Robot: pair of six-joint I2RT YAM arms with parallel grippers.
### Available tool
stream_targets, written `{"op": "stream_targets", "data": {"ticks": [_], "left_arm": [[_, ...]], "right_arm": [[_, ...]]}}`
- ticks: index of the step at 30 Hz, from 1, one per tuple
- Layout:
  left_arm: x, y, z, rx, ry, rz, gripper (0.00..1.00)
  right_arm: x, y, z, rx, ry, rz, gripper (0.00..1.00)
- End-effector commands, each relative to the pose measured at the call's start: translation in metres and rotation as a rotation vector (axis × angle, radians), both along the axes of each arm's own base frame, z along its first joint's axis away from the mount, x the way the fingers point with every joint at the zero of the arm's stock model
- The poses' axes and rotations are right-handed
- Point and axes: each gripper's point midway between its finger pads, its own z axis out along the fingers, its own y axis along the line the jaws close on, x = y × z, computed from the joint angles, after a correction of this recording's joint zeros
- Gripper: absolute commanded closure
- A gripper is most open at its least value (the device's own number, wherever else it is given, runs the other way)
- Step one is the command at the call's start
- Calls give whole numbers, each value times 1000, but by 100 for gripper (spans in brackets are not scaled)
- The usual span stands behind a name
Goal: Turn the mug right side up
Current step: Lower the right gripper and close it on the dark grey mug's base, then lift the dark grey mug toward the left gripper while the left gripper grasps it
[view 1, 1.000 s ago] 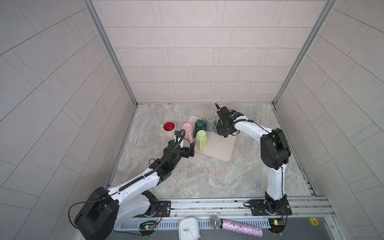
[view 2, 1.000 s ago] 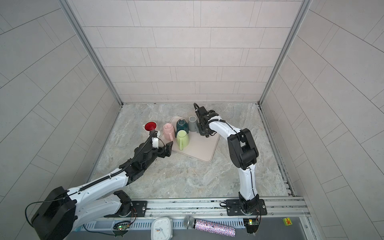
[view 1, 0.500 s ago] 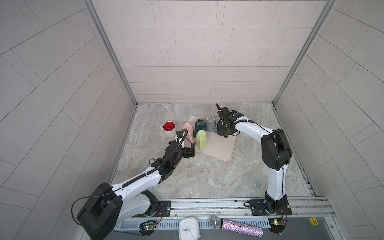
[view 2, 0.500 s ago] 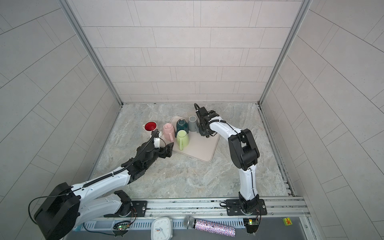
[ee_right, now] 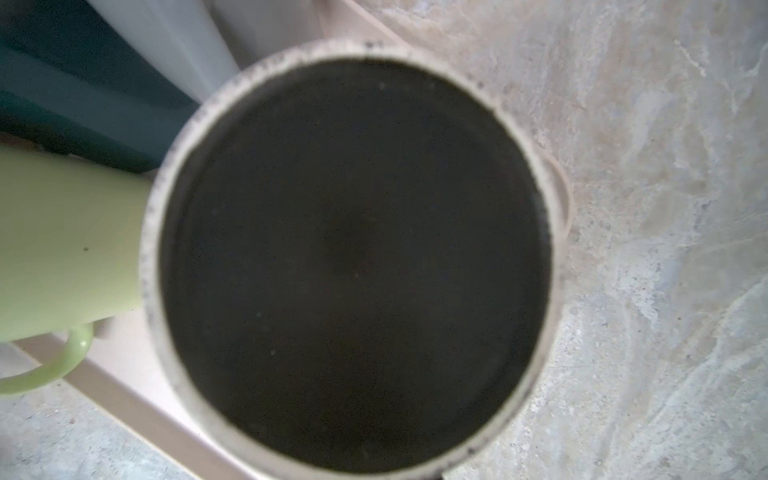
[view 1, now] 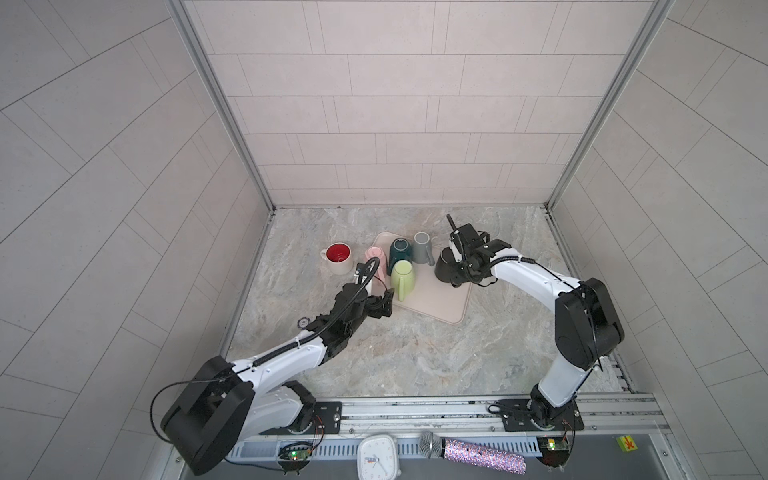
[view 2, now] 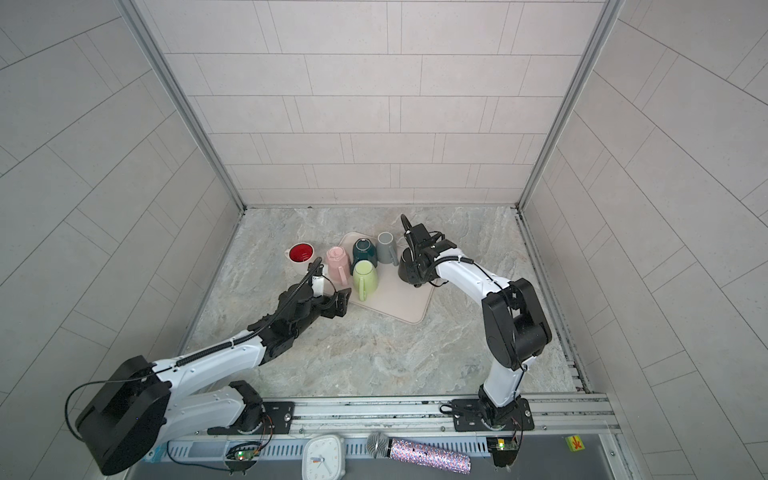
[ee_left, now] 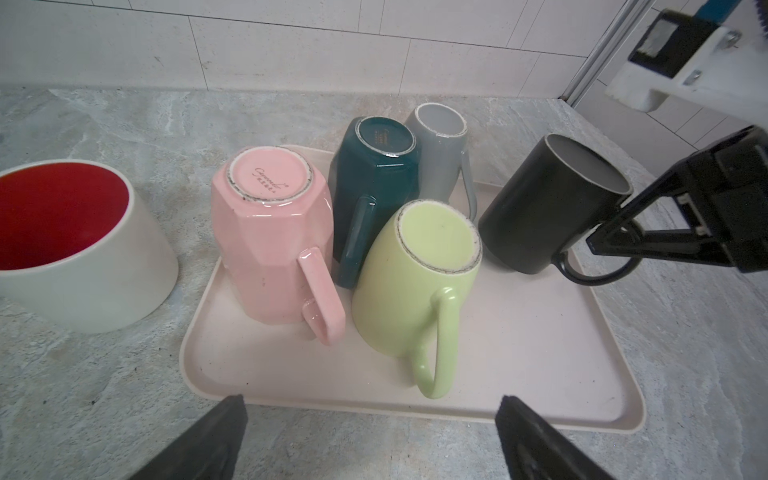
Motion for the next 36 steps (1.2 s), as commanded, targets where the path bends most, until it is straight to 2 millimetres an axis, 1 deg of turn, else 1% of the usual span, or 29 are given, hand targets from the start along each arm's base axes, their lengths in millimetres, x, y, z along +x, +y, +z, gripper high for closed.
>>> {"op": "stream_targets", "data": {"ticks": [1, 5, 10, 13, 16, 19, 23, 26, 29, 33, 36], "left_arm": [[6, -10, 14, -39, -23, -17, 0], [7, -13, 11, -41, -11, -25, 0], [6, -28, 7, -60, 18, -88, 0], [7, -31, 8, -67, 21, -93, 0], [7, -32, 13, -77, 18, -98, 0], [6, -38, 21, -117, 19, -118, 0], [2, -50, 31, -161, 18, -162, 0], [-1, -55, 38, -184, 15, -187, 0], [-5, -60, 40, -207, 22, -209, 0], [-11, -74, 49, -255, 20, -283, 0], [-14, -83, 57, -279, 18, -328, 0]], "right_arm": [[7, 10, 35, 110, -126, -5, 100], [-5, 15, 44, 177, -153, 11, 100], [-14, 23, 58, 275, -214, 48, 100], [-21, 26, 64, 315, -244, 72, 100], [-27, 29, 73, 359, -283, 91, 100], [-31, 35, 85, 433, -345, 111, 100], [-36, 39, 107, 547, -443, 112, 100], [-44, 41, 122, 589, -472, 134, 100], [-48, 40, 131, 614, -487, 142, 100], [-55, 43, 146, 692, -519, 162, 100], [-59, 47, 153, 732, -523, 185, 100]]}}
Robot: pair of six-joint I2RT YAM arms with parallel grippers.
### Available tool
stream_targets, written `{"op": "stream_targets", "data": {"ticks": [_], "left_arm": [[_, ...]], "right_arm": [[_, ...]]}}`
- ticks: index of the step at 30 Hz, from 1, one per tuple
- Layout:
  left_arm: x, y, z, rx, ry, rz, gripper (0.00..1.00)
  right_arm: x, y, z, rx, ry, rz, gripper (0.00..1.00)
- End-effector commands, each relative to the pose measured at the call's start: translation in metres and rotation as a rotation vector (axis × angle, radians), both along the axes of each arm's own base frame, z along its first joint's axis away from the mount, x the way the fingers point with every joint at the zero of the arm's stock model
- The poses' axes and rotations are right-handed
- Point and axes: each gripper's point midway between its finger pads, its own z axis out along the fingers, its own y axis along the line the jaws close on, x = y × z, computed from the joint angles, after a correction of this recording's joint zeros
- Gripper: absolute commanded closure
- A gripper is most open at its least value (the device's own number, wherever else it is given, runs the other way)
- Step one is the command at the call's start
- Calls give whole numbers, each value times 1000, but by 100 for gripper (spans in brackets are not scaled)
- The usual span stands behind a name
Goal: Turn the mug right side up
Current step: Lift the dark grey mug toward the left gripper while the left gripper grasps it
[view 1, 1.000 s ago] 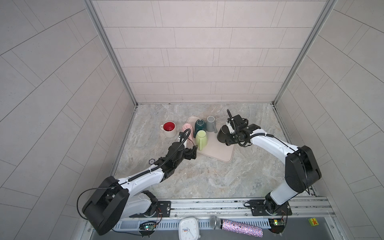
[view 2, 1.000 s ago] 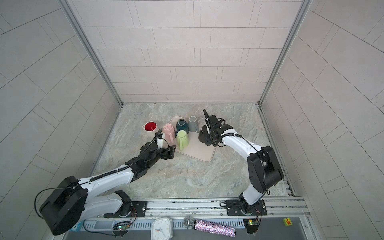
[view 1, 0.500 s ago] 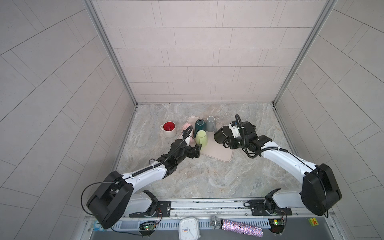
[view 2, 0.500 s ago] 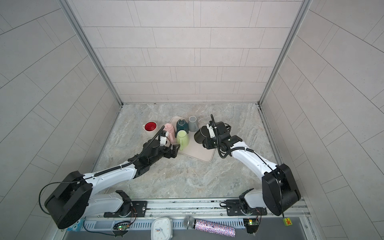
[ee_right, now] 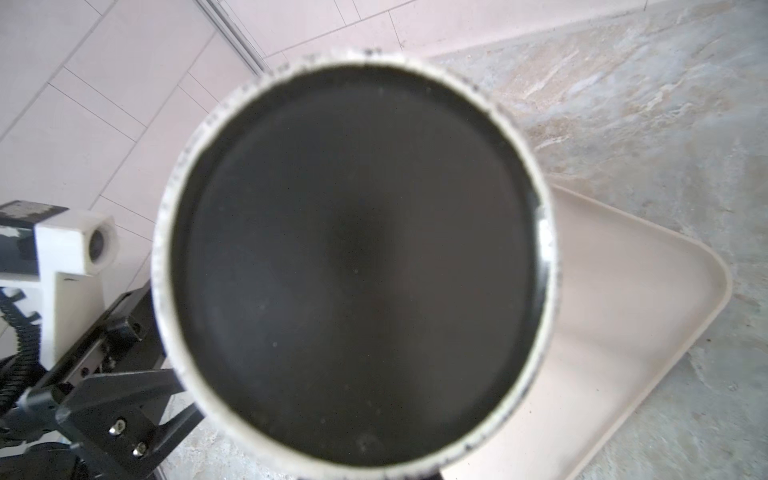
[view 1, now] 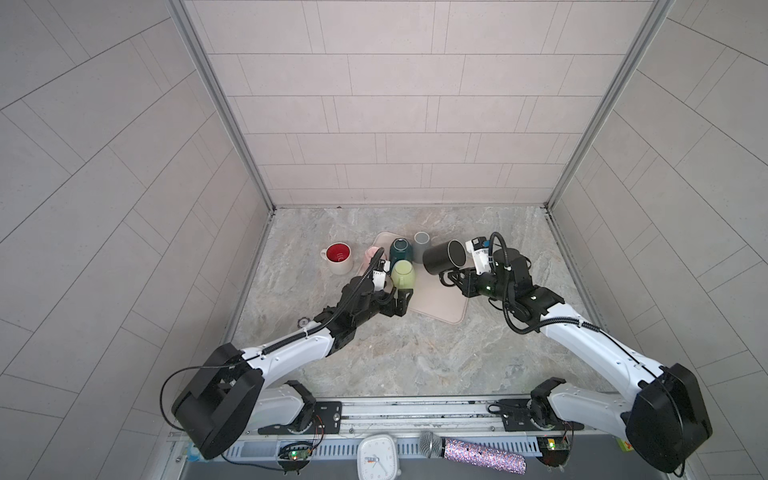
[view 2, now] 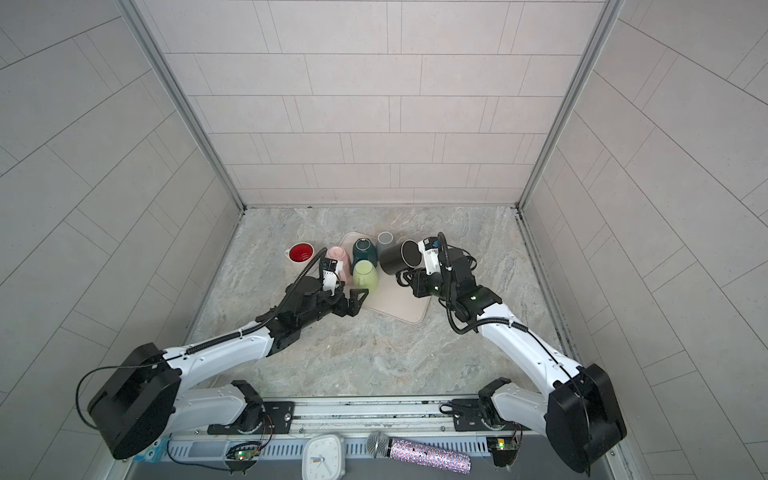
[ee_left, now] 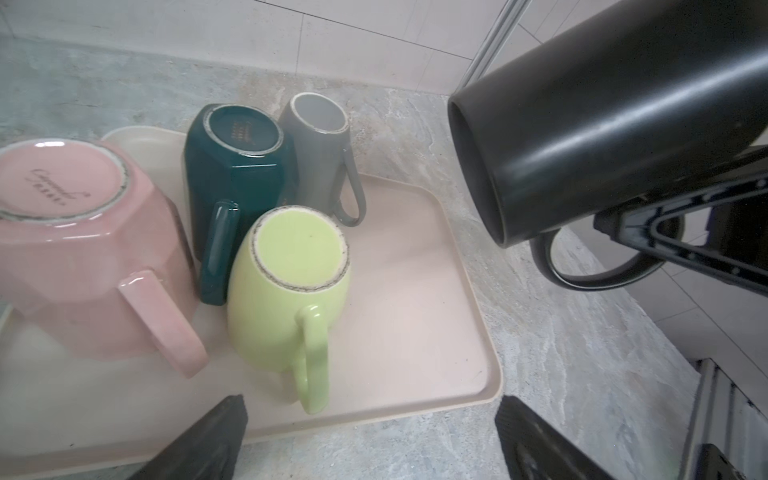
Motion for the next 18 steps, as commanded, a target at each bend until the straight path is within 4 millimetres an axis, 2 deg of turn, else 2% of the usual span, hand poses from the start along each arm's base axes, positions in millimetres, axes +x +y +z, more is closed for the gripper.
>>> {"op": "stream_targets", "data": {"ticks": [1, 4, 9, 11, 13, 15, 18], "left_arm": [[-1, -23, 38, -102, -58, -88, 0], [-1, -31, 49, -131, -75, -123, 0], [-2, -58, 69, -204, -50, -240, 0], [-4, -66, 78, -239, -46, -283, 0], [-5, -69, 85, -264, -53, -294, 2], [-8, -72, 92, -287, -63, -323, 9], [-12, -76, 98, -306, -68, -360, 9]], "right_arm": [[1, 12, 55, 137, -157, 55, 100], [-4, 15, 60, 165, -173, 78, 100], [-10, 18, 68, 205, -187, 108, 100], [-15, 20, 77, 235, -212, 126, 100], [-20, 21, 87, 270, -237, 139, 100], [-23, 21, 93, 286, -248, 148, 100], [-26, 22, 94, 303, -248, 166, 100]]}}
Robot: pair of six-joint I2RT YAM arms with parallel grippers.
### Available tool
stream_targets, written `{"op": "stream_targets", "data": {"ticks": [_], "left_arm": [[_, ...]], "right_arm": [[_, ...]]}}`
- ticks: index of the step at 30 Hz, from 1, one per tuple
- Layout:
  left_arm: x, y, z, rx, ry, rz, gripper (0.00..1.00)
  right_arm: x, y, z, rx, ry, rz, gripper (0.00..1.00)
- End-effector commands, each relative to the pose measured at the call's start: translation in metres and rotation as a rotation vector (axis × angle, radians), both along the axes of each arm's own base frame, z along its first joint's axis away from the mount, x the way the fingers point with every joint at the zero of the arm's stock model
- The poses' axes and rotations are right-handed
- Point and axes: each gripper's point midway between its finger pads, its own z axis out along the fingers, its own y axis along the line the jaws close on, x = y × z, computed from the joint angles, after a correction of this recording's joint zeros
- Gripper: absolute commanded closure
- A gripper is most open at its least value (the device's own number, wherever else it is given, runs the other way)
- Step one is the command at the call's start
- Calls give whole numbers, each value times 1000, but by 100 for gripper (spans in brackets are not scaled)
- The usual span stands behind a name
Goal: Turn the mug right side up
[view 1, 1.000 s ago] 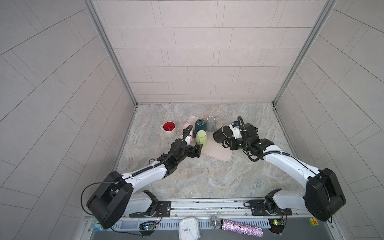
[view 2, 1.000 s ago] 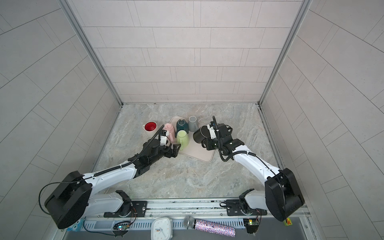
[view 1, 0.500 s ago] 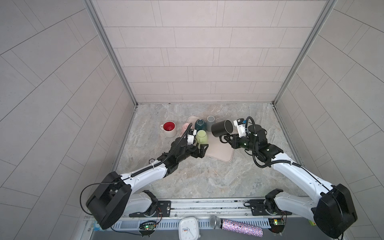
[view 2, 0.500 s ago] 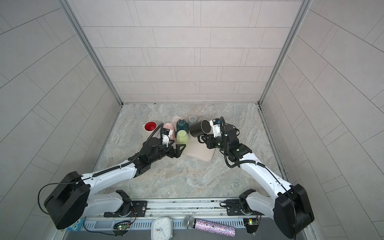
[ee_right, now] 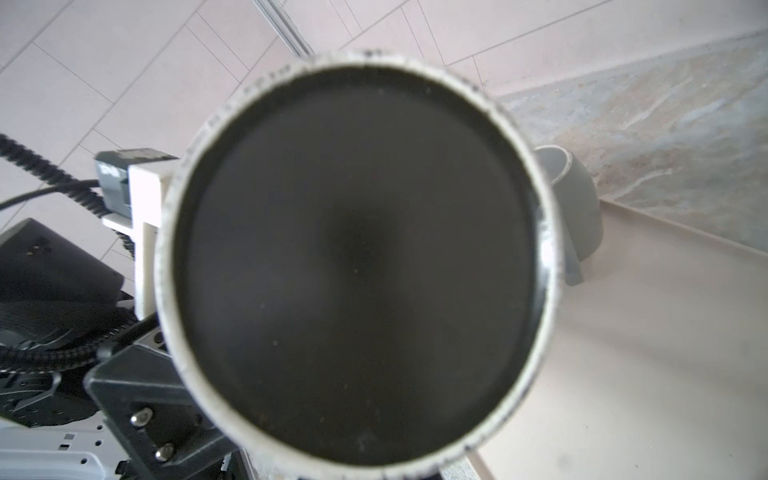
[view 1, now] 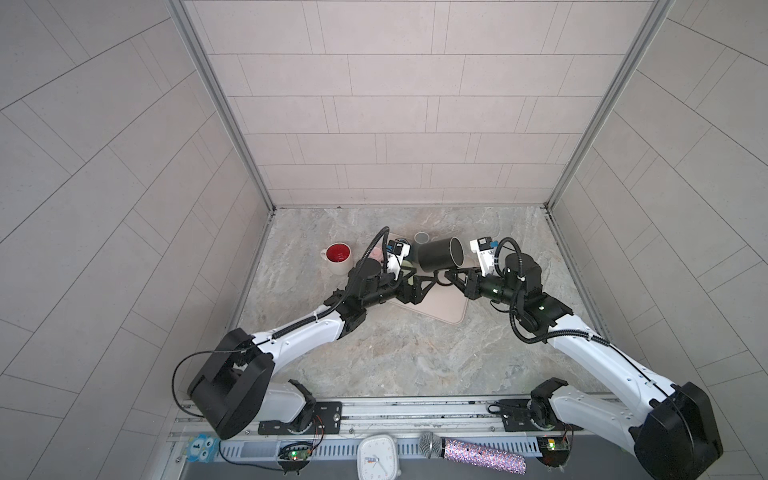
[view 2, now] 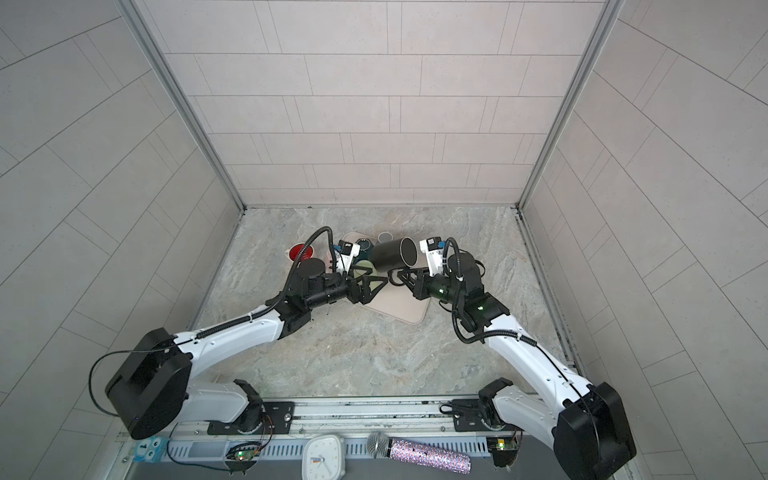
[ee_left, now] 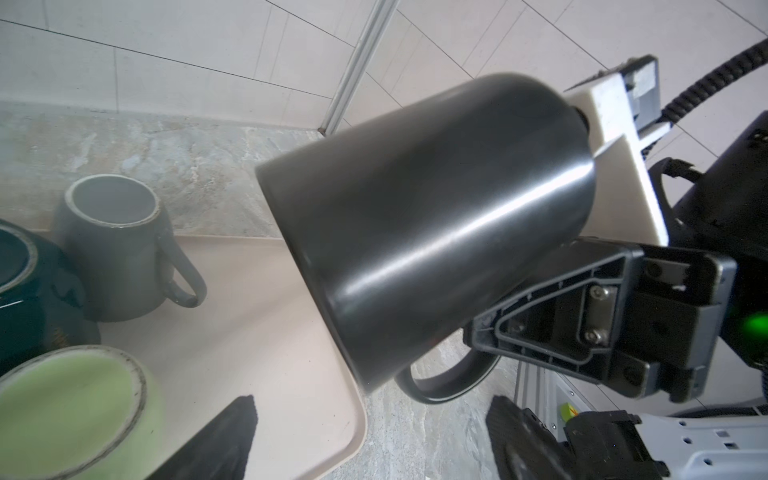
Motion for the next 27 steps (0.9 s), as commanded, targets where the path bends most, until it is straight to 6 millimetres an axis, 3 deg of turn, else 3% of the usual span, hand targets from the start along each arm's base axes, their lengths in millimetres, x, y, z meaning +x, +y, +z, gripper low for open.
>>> {"op": "stream_targets", "data": {"ticks": [1, 15, 27], "left_arm": [[-8, -12, 28, -82, -46, -78, 9], [-11, -18, 51, -188, -88, -122, 10], [-16, -23, 60, -265, -86, -166, 21]], "right_arm": [[-5, 5, 52, 116, -162, 46, 100], [-18, 9, 72, 224, -203, 107, 100], [-23, 7, 83, 285, -228, 118, 100]]}}
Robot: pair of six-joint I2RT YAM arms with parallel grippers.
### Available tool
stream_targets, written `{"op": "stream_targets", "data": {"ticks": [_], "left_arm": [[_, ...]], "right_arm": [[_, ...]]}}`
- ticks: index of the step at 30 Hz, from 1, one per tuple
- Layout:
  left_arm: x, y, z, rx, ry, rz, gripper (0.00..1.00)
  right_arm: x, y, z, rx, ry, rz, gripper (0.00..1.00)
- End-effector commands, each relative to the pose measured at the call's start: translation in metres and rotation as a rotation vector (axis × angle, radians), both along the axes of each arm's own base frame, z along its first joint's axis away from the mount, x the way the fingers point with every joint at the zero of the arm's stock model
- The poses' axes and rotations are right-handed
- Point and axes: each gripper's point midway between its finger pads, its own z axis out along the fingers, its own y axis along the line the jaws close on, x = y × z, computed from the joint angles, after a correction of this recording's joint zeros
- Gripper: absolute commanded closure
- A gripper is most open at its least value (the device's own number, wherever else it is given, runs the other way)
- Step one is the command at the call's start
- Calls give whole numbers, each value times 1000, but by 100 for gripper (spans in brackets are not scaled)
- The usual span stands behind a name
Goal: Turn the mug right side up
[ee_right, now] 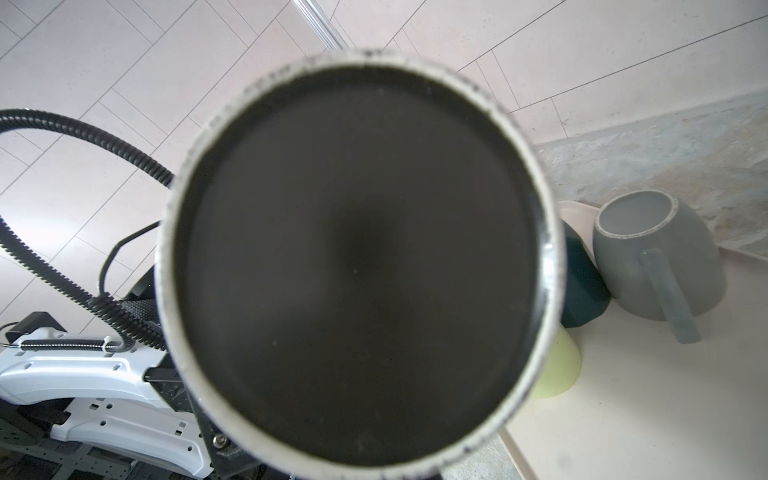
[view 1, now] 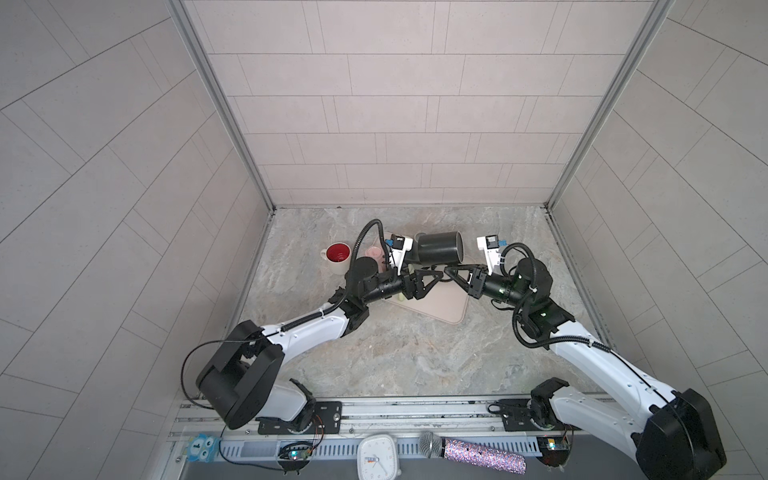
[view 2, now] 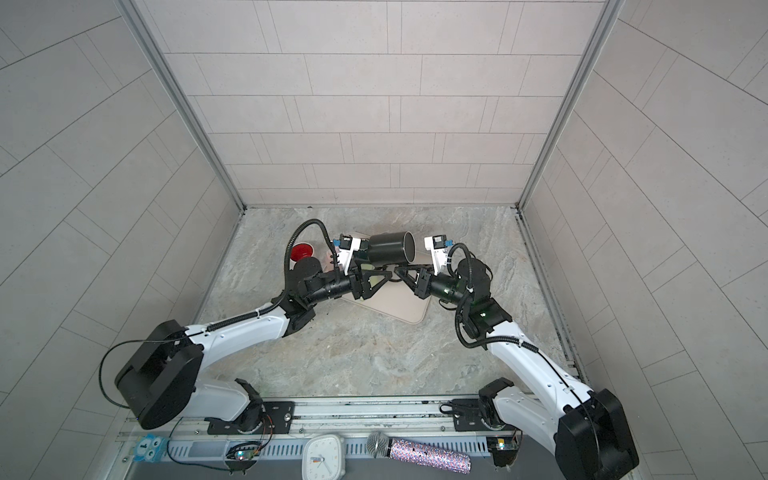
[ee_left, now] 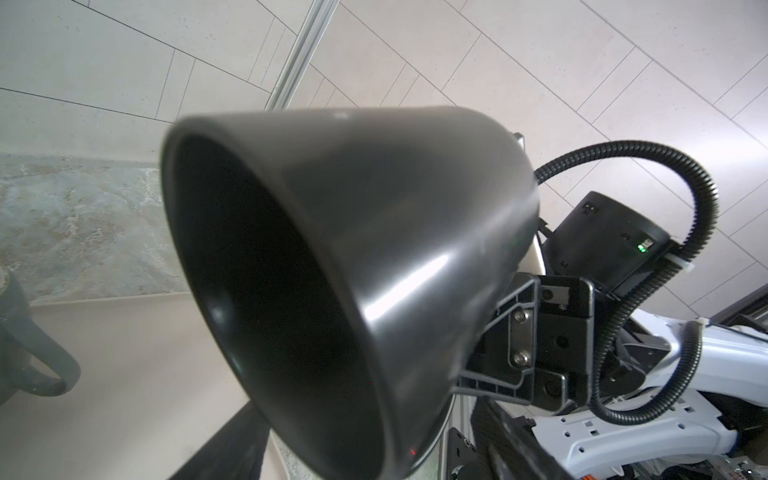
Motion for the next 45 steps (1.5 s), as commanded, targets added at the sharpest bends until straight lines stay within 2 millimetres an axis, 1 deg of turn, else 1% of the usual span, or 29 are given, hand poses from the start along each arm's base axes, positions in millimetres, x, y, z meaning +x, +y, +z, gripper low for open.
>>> {"op": "stream_targets", "data": {"ticks": [1, 3, 5, 6, 7, 13, 16, 21, 25, 32, 38, 40, 42, 45], "left_arm": [[-5, -5, 18, -59, -48, -38, 22], [-5, -5, 19, -69, -49, -39, 25], [-3, -5, 19, -74, -50, -35, 27], [-3, -5, 20, -78, -50, -31, 27], [-2, -4, 21, -81, -51, -24, 27], [3, -5, 27, -108, -54, -3, 35], [5, -6, 28, -135, -42, -4, 36], [6, -7, 38, -200, -36, -4, 42], [7, -10, 41, -206, -38, -12, 47], [9, -12, 41, -216, -22, -11, 48], [7, -16, 50, -253, -22, -25, 49], [7, -18, 50, -253, -18, -28, 50], [7, -17, 50, -255, -20, -26, 54], [7, -16, 51, -259, -21, -16, 55]], "right_arm": [[-10, -1, 48, 84, -165, 21, 100], [-10, -2, 50, 88, -168, 19, 100], [-10, -2, 52, 92, -171, 17, 100], [-10, -3, 41, 89, -150, 14, 100], [-9, -3, 40, 92, -147, 9, 100], [-7, -5, 39, 102, -145, -9, 100], [-5, -8, 40, 127, -149, -31, 100], [-4, -8, 41, 150, -151, -34, 100], [-4, -7, 39, 149, -149, -30, 100], [-5, -6, 36, 141, -154, -25, 100], [-1, -3, 28, 132, -146, -38, 100], [0, -4, 26, 140, -144, -50, 100], [1, -3, 25, 140, -145, -51, 100], [1, -2, 23, 139, -143, -54, 100]]}}
